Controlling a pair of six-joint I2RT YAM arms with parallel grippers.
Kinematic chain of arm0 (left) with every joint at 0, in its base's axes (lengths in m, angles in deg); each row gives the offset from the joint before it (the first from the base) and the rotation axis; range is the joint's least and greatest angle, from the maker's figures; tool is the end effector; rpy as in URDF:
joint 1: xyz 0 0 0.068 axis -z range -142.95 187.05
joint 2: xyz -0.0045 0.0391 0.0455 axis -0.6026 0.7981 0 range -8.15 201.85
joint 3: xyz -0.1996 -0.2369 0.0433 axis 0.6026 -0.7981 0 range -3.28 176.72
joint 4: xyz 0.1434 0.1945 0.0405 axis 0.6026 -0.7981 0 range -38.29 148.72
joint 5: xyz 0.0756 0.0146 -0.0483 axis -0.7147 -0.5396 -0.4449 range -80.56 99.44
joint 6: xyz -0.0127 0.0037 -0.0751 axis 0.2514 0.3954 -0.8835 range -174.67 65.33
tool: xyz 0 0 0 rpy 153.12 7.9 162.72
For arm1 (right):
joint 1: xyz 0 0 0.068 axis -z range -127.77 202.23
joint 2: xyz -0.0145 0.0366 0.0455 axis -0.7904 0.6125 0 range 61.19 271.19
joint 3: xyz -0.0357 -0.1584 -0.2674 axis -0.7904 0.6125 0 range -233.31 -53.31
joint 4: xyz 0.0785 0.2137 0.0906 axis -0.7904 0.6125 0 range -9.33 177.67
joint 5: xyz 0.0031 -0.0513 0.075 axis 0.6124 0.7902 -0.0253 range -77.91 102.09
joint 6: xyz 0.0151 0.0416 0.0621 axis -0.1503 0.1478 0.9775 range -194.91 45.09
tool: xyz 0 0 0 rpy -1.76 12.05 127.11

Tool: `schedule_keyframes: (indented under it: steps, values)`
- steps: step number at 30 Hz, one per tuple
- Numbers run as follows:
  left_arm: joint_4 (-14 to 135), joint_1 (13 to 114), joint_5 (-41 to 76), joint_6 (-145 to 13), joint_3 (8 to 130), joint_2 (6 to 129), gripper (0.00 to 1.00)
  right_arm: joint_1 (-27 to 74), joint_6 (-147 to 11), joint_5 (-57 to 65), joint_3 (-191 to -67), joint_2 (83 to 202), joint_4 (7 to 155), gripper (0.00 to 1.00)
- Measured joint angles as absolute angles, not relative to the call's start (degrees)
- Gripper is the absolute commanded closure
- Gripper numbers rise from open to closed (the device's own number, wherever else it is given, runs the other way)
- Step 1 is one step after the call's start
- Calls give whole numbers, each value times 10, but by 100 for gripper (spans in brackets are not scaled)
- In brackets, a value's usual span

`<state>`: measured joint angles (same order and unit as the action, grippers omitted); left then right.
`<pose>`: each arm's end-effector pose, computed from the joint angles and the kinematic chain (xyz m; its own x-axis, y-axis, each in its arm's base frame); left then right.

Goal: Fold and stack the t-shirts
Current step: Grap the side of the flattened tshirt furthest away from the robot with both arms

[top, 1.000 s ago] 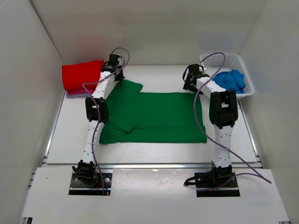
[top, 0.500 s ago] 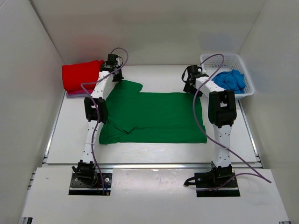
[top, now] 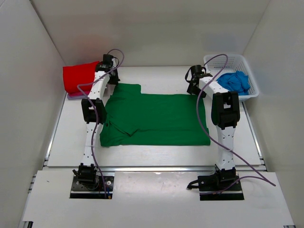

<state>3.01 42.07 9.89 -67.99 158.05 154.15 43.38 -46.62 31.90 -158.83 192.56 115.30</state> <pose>0.6127 -0.0542 0.1465 -0.8311 -0.1584 -0.5331 -0.1026 0.9858 -0.1331 0.5161 0.0582 0.1801 -0.7475 0.3350 -0.5736 0.4255 0.9046 -0.0262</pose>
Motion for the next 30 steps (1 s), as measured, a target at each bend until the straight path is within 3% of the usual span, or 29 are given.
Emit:
schedule_keyframes:
  steps: [13,21,25,26,27,30]
  values:
    - [15,413,101,-675,1579,1531,100,434,-469,313,-1592,1928,1154,30]
    - [3,406,101,-671,1574,1517,100,434,-471,314,-1602,1933,1155,31]
    - [2,405,101,-671,1573,1516,100,436,-471,311,-1602,1933,1154,42]
    - [1,405,102,-671,1572,1516,100,438,-471,309,-1602,1934,1154,47]
    - [1,405,101,-671,1572,1516,100,440,-472,305,-1602,1934,1154,59]
    - [0,406,102,-671,1570,1516,100,448,-472,300,-1618,1944,1164,66]
